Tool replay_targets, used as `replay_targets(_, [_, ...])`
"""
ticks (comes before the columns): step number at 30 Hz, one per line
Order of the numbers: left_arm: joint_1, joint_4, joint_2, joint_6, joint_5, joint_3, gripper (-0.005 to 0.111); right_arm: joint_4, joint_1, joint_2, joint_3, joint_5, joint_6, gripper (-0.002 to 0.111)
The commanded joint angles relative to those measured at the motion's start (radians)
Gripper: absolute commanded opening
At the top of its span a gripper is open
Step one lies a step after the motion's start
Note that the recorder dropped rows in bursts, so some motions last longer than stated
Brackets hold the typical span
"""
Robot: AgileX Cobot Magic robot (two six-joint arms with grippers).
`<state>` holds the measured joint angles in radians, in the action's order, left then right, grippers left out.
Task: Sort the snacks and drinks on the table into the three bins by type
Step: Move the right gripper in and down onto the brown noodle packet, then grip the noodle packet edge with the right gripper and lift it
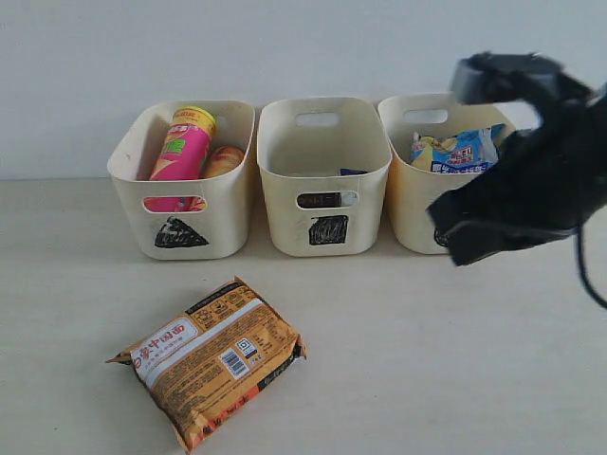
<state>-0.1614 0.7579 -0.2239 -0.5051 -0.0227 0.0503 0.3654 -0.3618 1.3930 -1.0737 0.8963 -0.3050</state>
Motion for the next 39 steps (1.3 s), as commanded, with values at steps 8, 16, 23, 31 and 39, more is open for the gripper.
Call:
replay_targets(8, [0.001,0.010,0.007,-0.004,0.017,-0.004,0.004,0.087,-0.178,0.367,-0.247,0.082,-0.015,0.036])
replay_targets(16, [0.001,0.010,0.007,-0.004,0.017,-0.004,0.004,0.238,-0.180,0.602,-0.478,0.174,-0.019,0.076])
replay_targets(23, [0.001,0.010,0.007,-0.004,0.015,-0.004,0.004,0.252,-0.180,0.766,-0.597,0.190,0.001,0.089])
replay_targets(31, [0.001,0.010,0.007,-0.004,0.015,-0.004,0.004,0.323,-0.180,0.899,-0.698,0.157,-0.021,0.091])
replay_targets(39, [0.001,0.010,0.007,-0.004,0.015,-0.004,0.004,0.363,-0.180,0.991,-0.745,0.191,-0.050,0.090])
